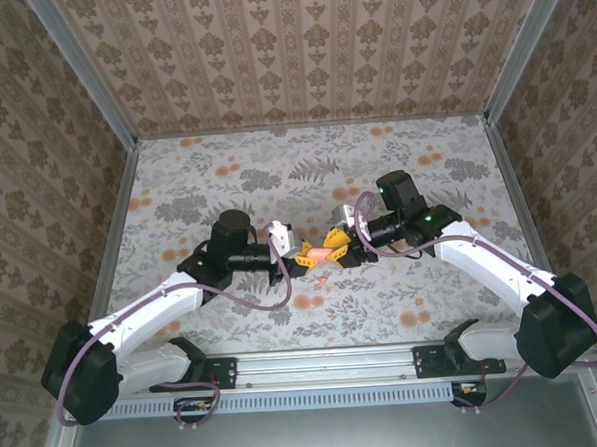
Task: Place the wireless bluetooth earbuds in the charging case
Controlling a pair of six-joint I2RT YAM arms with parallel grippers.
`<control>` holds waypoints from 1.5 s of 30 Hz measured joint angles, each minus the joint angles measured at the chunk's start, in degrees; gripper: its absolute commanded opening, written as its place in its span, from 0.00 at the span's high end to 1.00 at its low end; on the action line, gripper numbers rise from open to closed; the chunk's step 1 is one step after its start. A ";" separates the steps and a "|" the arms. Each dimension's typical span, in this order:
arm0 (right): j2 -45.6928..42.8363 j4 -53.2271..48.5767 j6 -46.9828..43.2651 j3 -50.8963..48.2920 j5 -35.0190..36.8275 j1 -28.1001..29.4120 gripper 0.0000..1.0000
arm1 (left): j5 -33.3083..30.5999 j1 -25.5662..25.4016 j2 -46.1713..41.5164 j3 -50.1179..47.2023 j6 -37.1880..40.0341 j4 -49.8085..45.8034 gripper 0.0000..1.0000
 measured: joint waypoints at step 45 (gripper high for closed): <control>0.52 10.88 14.38 -0.02 7.58 -2.89 0.49 | -2.91 0.07 -0.63 -0.28 -0.11 -0.17 0.80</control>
